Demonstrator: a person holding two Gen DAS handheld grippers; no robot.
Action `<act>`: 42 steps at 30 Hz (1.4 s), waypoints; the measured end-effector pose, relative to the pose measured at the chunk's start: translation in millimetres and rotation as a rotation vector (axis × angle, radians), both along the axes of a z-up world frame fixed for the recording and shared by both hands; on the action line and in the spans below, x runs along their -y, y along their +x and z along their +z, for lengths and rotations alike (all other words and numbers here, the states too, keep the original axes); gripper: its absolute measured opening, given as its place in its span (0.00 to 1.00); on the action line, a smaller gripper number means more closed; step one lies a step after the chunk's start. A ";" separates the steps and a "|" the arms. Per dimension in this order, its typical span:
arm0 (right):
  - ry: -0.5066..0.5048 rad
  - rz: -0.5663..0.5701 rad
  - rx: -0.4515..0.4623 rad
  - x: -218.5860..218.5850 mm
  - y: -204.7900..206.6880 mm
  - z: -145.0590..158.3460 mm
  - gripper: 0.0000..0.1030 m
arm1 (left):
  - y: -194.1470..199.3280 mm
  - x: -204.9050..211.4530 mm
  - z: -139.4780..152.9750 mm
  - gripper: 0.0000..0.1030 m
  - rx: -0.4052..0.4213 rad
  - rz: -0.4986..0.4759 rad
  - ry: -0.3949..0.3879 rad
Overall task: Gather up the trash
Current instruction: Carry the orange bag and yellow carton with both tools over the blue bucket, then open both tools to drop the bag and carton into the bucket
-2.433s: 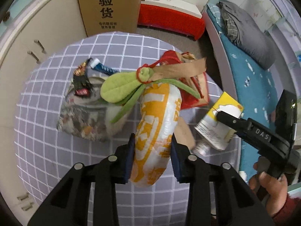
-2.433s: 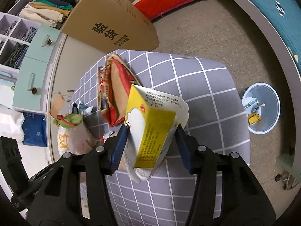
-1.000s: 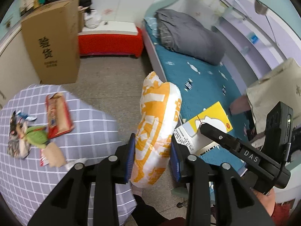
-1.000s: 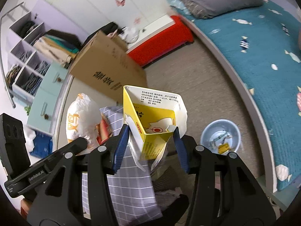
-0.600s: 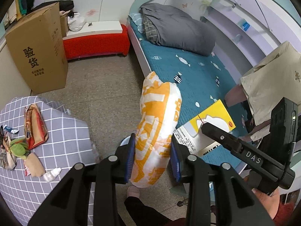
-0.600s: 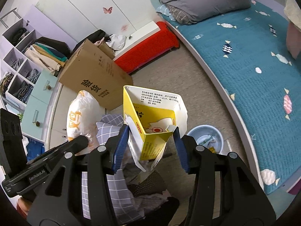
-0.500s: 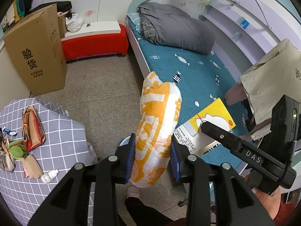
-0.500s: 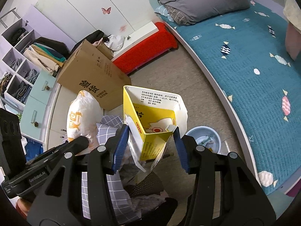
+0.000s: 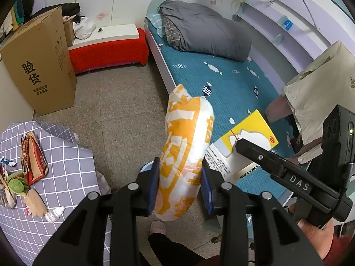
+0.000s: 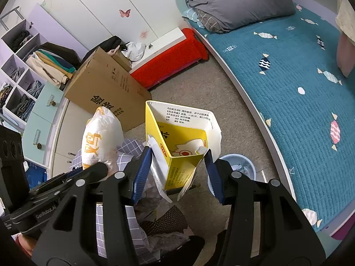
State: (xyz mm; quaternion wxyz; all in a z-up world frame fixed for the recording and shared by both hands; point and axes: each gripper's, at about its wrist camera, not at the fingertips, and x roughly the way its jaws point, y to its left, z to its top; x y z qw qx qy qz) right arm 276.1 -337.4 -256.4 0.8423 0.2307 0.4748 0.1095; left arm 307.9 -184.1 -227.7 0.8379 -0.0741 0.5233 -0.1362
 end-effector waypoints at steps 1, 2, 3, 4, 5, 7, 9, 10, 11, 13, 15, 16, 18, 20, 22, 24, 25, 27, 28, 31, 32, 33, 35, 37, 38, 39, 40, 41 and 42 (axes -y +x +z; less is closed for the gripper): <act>0.000 -0.001 0.000 0.2 0.8 -0.4 0.48 | 0.5 -0.1 -0.4 0.32 -0.001 -0.002 0.000; 0.000 -0.002 0.000 0.0 0.9 -0.4 0.48 | 1.2 0.9 -0.6 0.32 -0.001 -0.005 0.002; 0.001 -0.004 0.001 0.3 2.1 -0.9 0.49 | 2.0 1.4 -0.5 0.32 0.000 -0.008 0.003; 0.003 -0.008 0.004 0.7 3.3 -1.4 0.50 | 3.0 1.8 -0.5 0.32 0.000 -0.010 0.003; 0.003 -0.012 0.011 1.4 5.4 -1.2 0.54 | 3.9 2.3 -0.8 0.32 -0.001 -0.011 0.004; -0.011 -0.020 0.020 1.5 7.4 -1.5 0.68 | 5.9 3.2 -2.0 0.32 -0.003 -0.015 0.005; -0.015 -0.022 0.016 2.4 9.5 -3.1 0.68 | 7.8 4.3 -3.1 0.32 -0.006 -0.018 0.004; -0.011 -0.025 0.012 3.7 10.4 -4.0 0.68 | 8.8 4.8 -3.3 0.32 -0.007 -0.020 0.005; -0.011 -0.028 0.010 4.7 10.9 -4.3 0.68 | 9.7 5.3 -3.8 0.32 -0.008 -0.021 0.005; -0.020 -0.030 0.015 5.6 10.3 -2.9 0.68 | 11.1 7.0 -4.4 0.32 -0.010 -0.025 0.003; -0.032 -0.031 0.021 5.9 9.9 -0.3 0.68 | 12.7 9.6 -5.4 0.32 -0.011 -0.031 0.003; -0.038 -0.032 0.025 6.3 9.2 0.8 0.68 | 13.5 10.0 -5.6 0.32 -0.011 -0.034 0.002; -0.048 -0.035 0.031 7.2 8.0 2.6 0.68 | 13.9 13.1 -6.9 0.32 -0.012 -0.043 0.003; -0.058 -0.041 0.036 8.7 6.1 4.2 0.68 | 14.1 16.0 -7.6 0.32 -0.012 -0.050 0.002; -0.063 -0.048 0.040 11.5 4.7 5.6 0.68 | 14.5 18.4 -8.0 0.32 -0.012 -0.056 0.001; -0.074 -0.055 0.046 13.9 3.1 7.6 0.68 | 14.9 21.5 -8.5 0.32 -0.013 -0.063 -0.003; -0.077 -0.056 0.050 14.8 2.1 8.1 0.68 | 14.7 23.1 -8.9 0.32 -0.012 -0.065 -0.003; -0.089 -0.062 0.060 16.8 -0.2 10.7 0.68 | 14.9 26.5 -9.1 0.32 -0.013 -0.072 -0.007; -0.092 -0.064 0.065 17.3 -1.4 12.0 0.68 | 15.0 27.9 -9.3 0.32 -0.013 -0.074 -0.007; -0.101 -0.076 0.078 22.2 -5.6 14.9 0.68 | 15.7 32.9 -9.2 0.33 -0.012 -0.085 -0.013; -0.103 -0.082 0.081 24.4 -7.0 16.0 0.68 | 15.9 33.1 -9.0 0.33 -0.011 -0.089 -0.016; -0.104 -0.087 0.084 26.3 -8.2 16.9 0.68 | 15.8 33.8 -8.9 0.33 -0.010 -0.092 -0.018; -0.109 -0.101 0.094 30.2 -11.6 19.6 0.68 | 16.2 36.8 -7.9 0.37 -0.007 -0.091 -0.015; -0.109 -0.112 0.101 33.6 -14.0 21.4 0.68 | 16.8 38.9 -8.4 0.61 -0.012 -0.082 -0.011; -0.111 -0.118 0.102 35.6 -15.6 21.7 0.68 | 17.1 40.6 -8.7 0.68 -0.011 -0.074 0.004; -0.111 -0.125 0.103 37.8 -17.3 22.5 0.68 | 16.2 41.1 -8.4 0.71 -0.003 -0.070 0.011; -0.112 -0.129 0.105 38.8 -18.7 22.9 0.68 | 14.8 41.8 -7.3 0.71 0.005 -0.074 0.010; -0.113 -0.132 0.105 40.2 -19.9 23.1 0.68 | 13.3 42.8 -6.5 0.71 0.009 -0.081 0.012; -0.111 -0.136 0.105 41.0 -21.1 23.7 0.68 | 12.0 43.4 -5.8 0.71 0.013 -0.079 0.018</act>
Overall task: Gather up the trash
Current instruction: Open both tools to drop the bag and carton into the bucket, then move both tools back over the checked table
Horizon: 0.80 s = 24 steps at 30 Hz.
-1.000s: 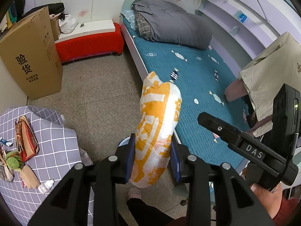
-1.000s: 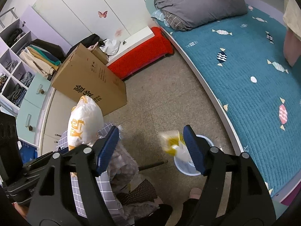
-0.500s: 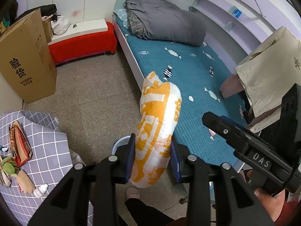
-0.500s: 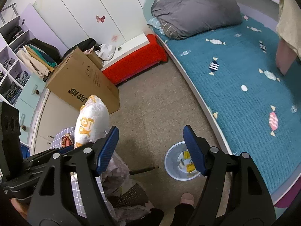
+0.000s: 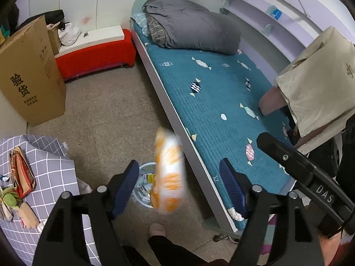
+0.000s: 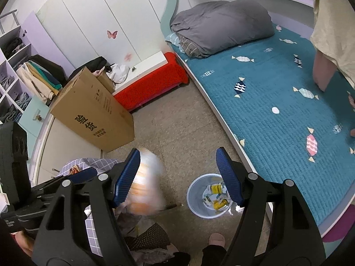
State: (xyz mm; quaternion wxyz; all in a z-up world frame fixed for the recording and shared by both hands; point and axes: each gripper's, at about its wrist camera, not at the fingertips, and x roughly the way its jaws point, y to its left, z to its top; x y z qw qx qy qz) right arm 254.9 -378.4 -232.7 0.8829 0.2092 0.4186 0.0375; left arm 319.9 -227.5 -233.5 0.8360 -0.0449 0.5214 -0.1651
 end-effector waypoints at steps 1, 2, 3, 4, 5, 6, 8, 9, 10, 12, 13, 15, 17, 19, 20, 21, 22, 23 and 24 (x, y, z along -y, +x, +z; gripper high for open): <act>0.001 -0.002 0.001 0.2 -1.0 0.6 0.68 | -0.9 0.0 0.6 0.71 0.003 0.001 0.001; 0.000 -0.002 0.001 0.0 -2.3 1.0 0.68 | -2.7 0.1 1.6 0.71 0.005 0.000 -0.003; 0.000 -0.001 0.003 -0.7 -3.9 1.6 0.68 | -4.6 -0.7 2.7 0.71 0.010 0.003 -0.003; -0.001 0.002 0.005 -1.8 -5.0 2.5 0.68 | -7.2 -1.8 4.3 0.71 0.019 0.009 -0.001; -0.002 0.005 0.008 -3.0 -6.0 3.1 0.68 | -9.3 -2.2 5.9 0.71 0.027 0.013 -0.001; -0.004 0.010 0.011 -4.6 -7.4 4.0 0.68 | -11.7 -3.8 7.7 0.71 0.035 0.017 -0.002; -0.004 0.020 0.015 -7.1 -10.0 4.5 0.68 | -15.6 -7.8 11.1 0.71 0.051 0.028 0.000; -0.004 0.027 0.019 -9.9 -11.4 5.8 0.68 | -18.2 -10.7 13.7 0.71 0.061 0.036 0.000; -0.004 0.031 0.021 -11.9 -12.2 6.6 0.68 | -20.6 -14.3 16.6 0.71 0.071 0.046 -0.002; -0.003 0.045 0.028 -17.4 -14.5 8.7 0.68 | -24.8 -20.6 19.6 0.71 0.080 0.064 -0.004; -0.002 0.053 0.031 -21.0 -15.5 9.9 0.68 | -26.5 -23.5 20.4 0.71 0.083 0.072 -0.005; -0.002 0.070 0.036 -29.5 -18.0 12.4 0.68 | -31.8 -32.5 22.7 0.71 0.090 0.094 -0.006; -0.001 0.090 0.039 -38.2 -18.7 14.1 0.68 | -37.9 -41.7 25.4 0.71 0.096 0.115 -0.005; 0.001 0.117 0.041 -50.3 -18.7 15.7 0.68 | -43.7 -53.6 26.8 0.71 0.100 0.135 -0.004; 0.002 0.130 0.042 -56.5 -18.7 16.3 0.68 | -48.1 -61.5 28.3 0.71 0.104 0.151 -0.002; 0.004 0.147 0.042 -64.7 -19.5 16.7 0.68 | -50.9 -67.1 29.1 0.71 0.105 0.163 -0.001; 0.006 0.160 0.043 -71.3 -19.3 17.4 0.68 | -54.0 -72.8 30.2 0.71 0.106 0.175 0.001; 0.008 0.175 0.044 -78.2 -18.7 18.0 0.68 | -57.9 -81.8 31.4 0.71 0.108 0.192 0.003; 0.011 0.195 0.042 -87.8 -18.1 18.5 0.68 | -61.0 -89.4 32.4 0.71 0.107 0.205 0.006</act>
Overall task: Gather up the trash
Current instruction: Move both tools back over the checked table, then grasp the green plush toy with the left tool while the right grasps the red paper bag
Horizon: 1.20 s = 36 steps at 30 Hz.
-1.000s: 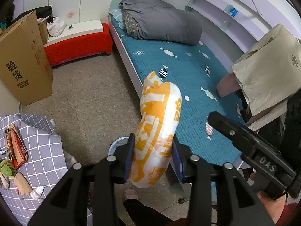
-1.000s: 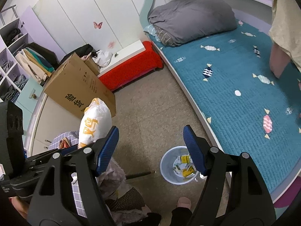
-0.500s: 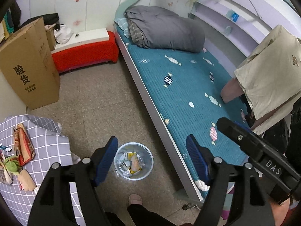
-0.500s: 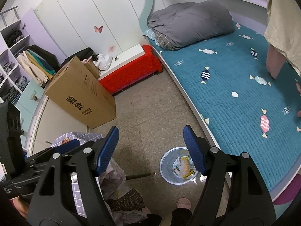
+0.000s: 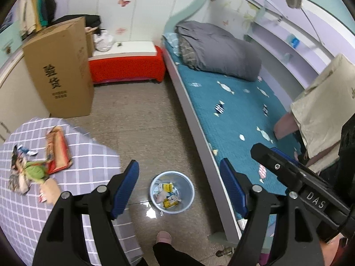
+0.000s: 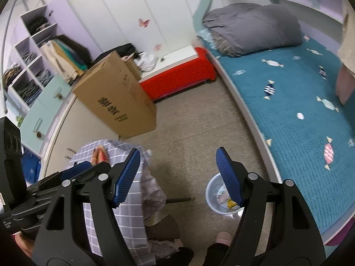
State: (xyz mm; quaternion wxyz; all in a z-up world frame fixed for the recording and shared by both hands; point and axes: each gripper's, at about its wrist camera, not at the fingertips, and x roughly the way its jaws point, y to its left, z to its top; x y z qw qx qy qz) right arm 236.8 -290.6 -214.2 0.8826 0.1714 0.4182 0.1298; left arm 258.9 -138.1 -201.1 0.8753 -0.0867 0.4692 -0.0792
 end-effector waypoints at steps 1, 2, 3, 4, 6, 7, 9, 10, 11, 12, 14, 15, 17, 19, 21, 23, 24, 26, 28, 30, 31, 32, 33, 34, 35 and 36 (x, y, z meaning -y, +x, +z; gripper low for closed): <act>0.002 0.017 0.000 -8.6 0.6 0.4 0.68 | -4.0 -10.2 0.8 0.71 -0.001 0.020 0.001; 0.002 0.038 0.001 -19.9 1.4 1.0 0.68 | -5.7 -17.2 1.4 0.71 -0.001 0.034 0.001; 0.004 0.052 0.001 -27.6 1.6 1.2 0.68 | -9.0 -25.5 1.7 0.71 -0.001 0.053 0.000; 0.007 0.072 -0.002 -38.5 2.7 1.4 0.68 | -11.7 -34.3 2.0 0.71 -0.001 0.070 -0.002; 0.008 0.110 -0.003 -59.8 3.4 1.7 0.68 | -17.5 -55.4 2.6 0.72 -0.002 0.114 -0.008; 0.008 0.124 -0.005 -68.3 4.3 1.7 0.68 | -19.9 -65.1 2.7 0.72 -0.003 0.134 -0.014; 0.007 0.164 -0.013 -91.2 6.3 0.8 0.68 | -25.5 -88.9 1.1 0.72 -0.013 0.185 -0.026; 0.008 0.178 -0.016 -99.2 7.1 0.4 0.68 | -27.8 -99.8 -0.2 0.72 -0.020 0.206 -0.034; 0.008 0.196 -0.019 -109.4 8.1 -0.2 0.68 | -30.4 -113.7 -2.3 0.72 -0.028 0.234 -0.047; 0.006 0.215 -0.024 -121.7 9.1 -1.0 0.68 | -32.7 -126.9 -4.6 0.72 -0.036 0.261 -0.057; 0.004 0.244 -0.033 -140.9 9.7 -4.0 0.68 | -36.1 -149.2 -9.6 0.72 -0.054 0.305 -0.075; 0.004 0.260 -0.042 -153.4 10.6 -6.4 0.68 | -37.9 -160.5 -12.6 0.72 -0.064 0.328 -0.086; 0.002 0.281 -0.053 -168.8 11.0 -11.1 0.68 | -43.4 -183.9 -19.7 0.72 -0.086 0.376 -0.092; 0.001 0.303 -0.070 -187.0 11.9 -17.0 0.68 | -47.0 -204.8 -26.0 0.72 -0.105 0.415 -0.096; -0.003 0.321 -0.088 -203.6 13.7 -24.1 0.68 | -50.2 -224.7 -32.6 0.72 -0.126 0.450 -0.102; -0.005 0.334 -0.106 -217.8 14.9 -31.4 0.68 | -51.9 -246.8 -42.5 0.72 -0.155 0.481 -0.121; -0.007 0.340 -0.118 -225.5 16.0 -35.8 0.68 | -52.4 -252.7 -46.4 0.72 -0.165 0.493 -0.127; -0.011 0.347 -0.134 -236.3 18.2 -43.1 0.68 | -51.3 -270.1 -57.4 0.72 -0.194 0.522 -0.154; -0.016 0.350 -0.149 -247.5 21.2 -49.6 0.68 | -49.1 -285.1 -67.9 0.72 -0.220 0.541 -0.184; -0.023 0.344 -0.164 -255.6 25.2 -55.8 0.68 | -43.1 -296.3 -80.1 0.72 -0.247 0.551 -0.202; -0.025 0.341 -0.170 -257.1 28.1 -58.2 0.68 | -38.5 -301.6 -86.2 0.72 -0.258 0.553 -0.210; -0.027 0.336 -0.176 -259.6 31.1 -60.8 0.68 | -34.5 -304.2 -90.8 0.72 -0.264 0.554 -0.216; -0.031 0.328 -0.184 -262.7 34.9 -64.6 0.68 | -30.7 -307.1 -95.3 0.72 -0.271 0.552 -0.222; -0.033 0.323 -0.188 -264.3 37.2 -67.0 0.68 | -24.3 -310.5 -101.9 0.72 -0.283 0.552 -0.225; -0.033 0.314 -0.196 -265.8 41.1 -70.6 0.68 | -19.6 -312.3 -106.4 0.72 -0.292 0.554 -0.226; -0.034 0.309 -0.200 -267.9 44.0 -73.0 0.68 | -13.3 -315.3 -113.5 0.72 -0.307 0.559 -0.227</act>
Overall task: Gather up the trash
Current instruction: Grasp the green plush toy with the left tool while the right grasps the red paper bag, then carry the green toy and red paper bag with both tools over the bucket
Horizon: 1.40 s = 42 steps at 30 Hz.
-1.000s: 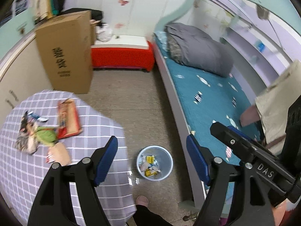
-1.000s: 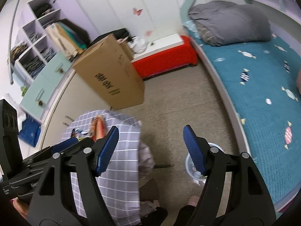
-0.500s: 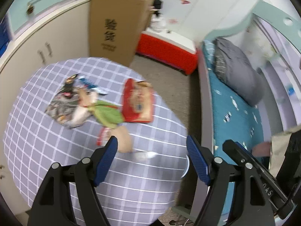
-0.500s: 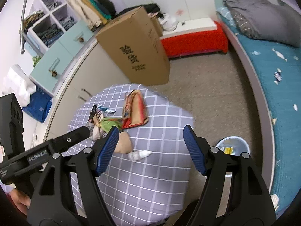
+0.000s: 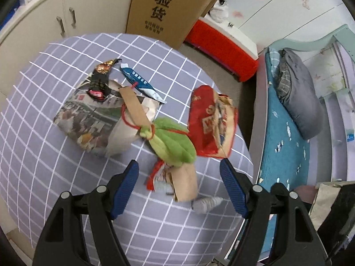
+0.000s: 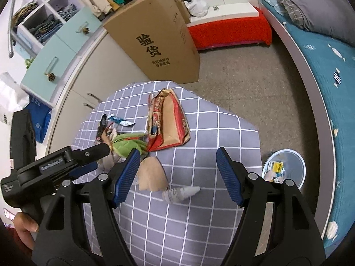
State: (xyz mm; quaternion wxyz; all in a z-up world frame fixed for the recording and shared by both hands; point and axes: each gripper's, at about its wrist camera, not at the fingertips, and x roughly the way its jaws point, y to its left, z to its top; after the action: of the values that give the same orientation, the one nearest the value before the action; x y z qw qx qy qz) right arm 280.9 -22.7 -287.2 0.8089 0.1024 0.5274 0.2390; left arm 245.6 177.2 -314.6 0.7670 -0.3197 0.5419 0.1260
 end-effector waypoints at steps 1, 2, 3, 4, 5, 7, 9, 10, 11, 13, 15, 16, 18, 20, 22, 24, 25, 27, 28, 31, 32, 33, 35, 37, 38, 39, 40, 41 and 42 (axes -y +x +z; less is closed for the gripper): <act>-0.002 -0.005 -0.005 -1.5 3.0 -2.7 0.68 | 3.0 -2.3 -4.4 0.72 -0.006 0.001 -0.003; -0.004 -0.010 -0.007 -2.5 5.6 -4.8 0.68 | 8.7 -4.9 -10.5 0.72 -0.014 -0.002 -0.002; -0.008 -0.016 -0.009 -4.1 8.9 -7.5 0.68 | 14.2 -7.0 -15.7 0.72 -0.028 -0.004 0.012; -0.008 -0.020 -0.012 -4.7 11.4 -9.9 0.68 | 19.1 -8.8 -20.5 0.72 -0.037 -0.006 0.016; -0.008 -0.025 -0.016 -4.9 14.3 -11.9 0.68 | 22.9 -9.8 -23.5 0.72 -0.041 -0.010 0.010; -0.006 -0.039 -0.025 -5.8 19.9 -16.5 0.68 | 31.8 -11.5 -31.8 0.71 -0.064 -0.021 0.015; -0.003 -0.048 -0.034 -7.8 24.4 -20.7 0.69 | 36.1 -13.4 -36.7 0.70 -0.078 -0.026 0.018; -0.004 -0.050 -0.036 -9.3 26.4 -21.9 0.70 | 37.6 -14.7 -39.2 0.62 -0.087 -0.027 0.018; -0.003 -0.050 -0.038 -11.2 28.6 -23.2 0.70 | 38.8 -16.1 -42.0 0.58 -0.100 -0.027 0.025; 0.001 -0.045 -0.044 -15.8 33.4 -26.7 0.72 | 39.7 -18.9 -46.2 0.45 -0.107 -0.033 0.022; 0.002 -0.039 -0.049 -20.8 38.1 -30.0 0.72 | 38.8 -21.8 -48.3 0.26 -0.101 -0.044 0.007; 0.004 -0.035 -0.053 -24.1 40.6 -31.8 0.73 | 38.2 -22.7 -47.9 0.13 -0.092 -0.053 -0.005; 0.005 -0.025 -0.057 -31.4 46.4 -35.4 0.75 | 36.8 -23.4 -44.7 0.08 -0.077 -0.072 -0.007; 0.005 -0.015 -0.059 -39.6 51.2 -38.2 0.76 | 33.6 -24.5 -37.8 0.07 -0.058 -0.093 0.011; 0.005 0.002 -0.062 -48.7 56.8 -43.4 0.77 | 31.2 -23.4 -32.2 0.07 -0.042 -0.104 0.019; -0.004 0.022 -0.072 -60.2 62.6 -50.2 0.78 | 27.0 -23.2 -26.3 0.06 -0.025 -0.114 0.028; -0.008 0.029 -0.078 -66.0 65.3 -52.5 0.78 | 25.2 -23.5 -22.9 0.06 -0.017 -0.119 0.043; -0.006 0.047 -0.088 -75.4 68.8 -58.3 0.78 | 22.6 -23.9 -17.4 0.06 -0.001 -0.130 0.057; -0.009 0.056 -0.089 -79.1 69.6 -60.3 0.78 | 20.8 -25.2 -14.5 0.06 0.011 -0.131 0.059; -0.055 0.088 -0.091 -91.2 70.2 -66.9 0.77 | 16.2 -28.8 -10.2 0.06 0.015 -0.126 0.067; -0.065 0.096 -0.090 -93.1 69.7 -67.6 0.75 | 15.4 -28.5 -8.4 0.06 0.017 -0.123 0.072; -0.076 0.103 -0.091 -94.0 68.7 -68.3 0.64 | 14.3 -28.2 -6.5 0.06 0.022 -0.123 0.079; -0.074 0.121 -0.105 -93.5 68.4 -69.8 0.56 | 15.2 -25.7 -1.6 0.06 0.029 -0.124 0.091; -0.076 0.138 -0.109 -88.0 66.3 -67.5 0.52 | 15.7 -22.3 4.1 0.06 0.040 -0.125 0.095; -0.067 0.136 -0.105 -83.0 64.8 -65.3 0.51 | 20.3 -14.9 7.2 0.06 0.047 -0.123 0.098; -0.061 0.134 -0.100 -79.1 63.5 -62.5 0.50 | 21.5 -12.5 10.7 0.06 0.054 -0.121 0.100; -0.055 0.130 -0.095 -75.1 62.0 -59.1 0.50 | 21.7 -9.9 16.2 0.06 0.066 -0.112 0.102; -0.049 0.125 -0.090 -70.6 60.6 -55.9 0.50 | 20.7 -7.8 20.0 0.06 0.076 -0.109 0.101; -0.042 0.118 -0.085 -64.9 59.1 -51.9 0.50 | 22.2 -3.5 23.9 0.06 0.087 -0.109 0.103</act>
State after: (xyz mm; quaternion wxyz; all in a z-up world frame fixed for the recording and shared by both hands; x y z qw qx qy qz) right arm 340.0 42.2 -339.1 0.7721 0.0641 0.5713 0.2708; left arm 267.7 180.7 -290.7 0.8108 -0.2552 0.5176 0.0976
